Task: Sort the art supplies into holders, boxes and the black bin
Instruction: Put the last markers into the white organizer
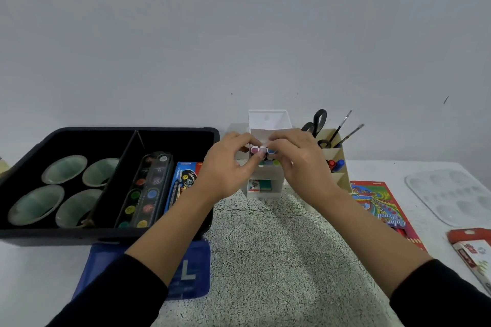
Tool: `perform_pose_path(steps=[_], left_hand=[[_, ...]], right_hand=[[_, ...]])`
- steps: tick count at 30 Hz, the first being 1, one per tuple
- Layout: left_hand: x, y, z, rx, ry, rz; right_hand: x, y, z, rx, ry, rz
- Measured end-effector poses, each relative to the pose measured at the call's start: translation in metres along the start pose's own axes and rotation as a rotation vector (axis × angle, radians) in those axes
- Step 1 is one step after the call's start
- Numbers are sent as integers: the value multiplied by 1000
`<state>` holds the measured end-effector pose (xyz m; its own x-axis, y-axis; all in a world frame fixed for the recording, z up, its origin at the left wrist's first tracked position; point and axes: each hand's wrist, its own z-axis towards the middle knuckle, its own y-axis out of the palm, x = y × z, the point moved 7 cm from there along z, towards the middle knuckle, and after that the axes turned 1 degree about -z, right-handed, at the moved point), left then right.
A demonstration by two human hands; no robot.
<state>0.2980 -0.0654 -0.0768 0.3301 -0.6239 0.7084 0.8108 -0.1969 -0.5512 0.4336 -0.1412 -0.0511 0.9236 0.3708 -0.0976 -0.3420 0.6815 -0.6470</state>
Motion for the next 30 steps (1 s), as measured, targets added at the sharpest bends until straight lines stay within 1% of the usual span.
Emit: perform_pose_path(steps=[3,7,8,11,12,17,21,27,30], left_hand=[[-2,-1,0,-12,-4,2],[-3,-1,-1,-18,-11,23],[-3,0,-2,-18,-12,23],[-3,1,-3,-13,-13,13],[-3,0,-4,-7,-13,4],[-4,0,-2,9,2,-59],[-3,-2,-1,25,19,-57],[-3,-4,-3,11,8,-74],[-3,-1,-10,-53,-16,-84]], right_hand=[[-1,-1,4,21,-14,1],[2,-1,-3,-27,15,42],[3,-4,-5,-15,38,45],[5,-16,-12,113,97,-49],[6,-15,-12,117,123,-63],[7,-5,-10,44,186,-87],[15,2,-8,1,268,-28],[21,5,-8,-44,250,13],[26,8,-17,-89,248,37]])
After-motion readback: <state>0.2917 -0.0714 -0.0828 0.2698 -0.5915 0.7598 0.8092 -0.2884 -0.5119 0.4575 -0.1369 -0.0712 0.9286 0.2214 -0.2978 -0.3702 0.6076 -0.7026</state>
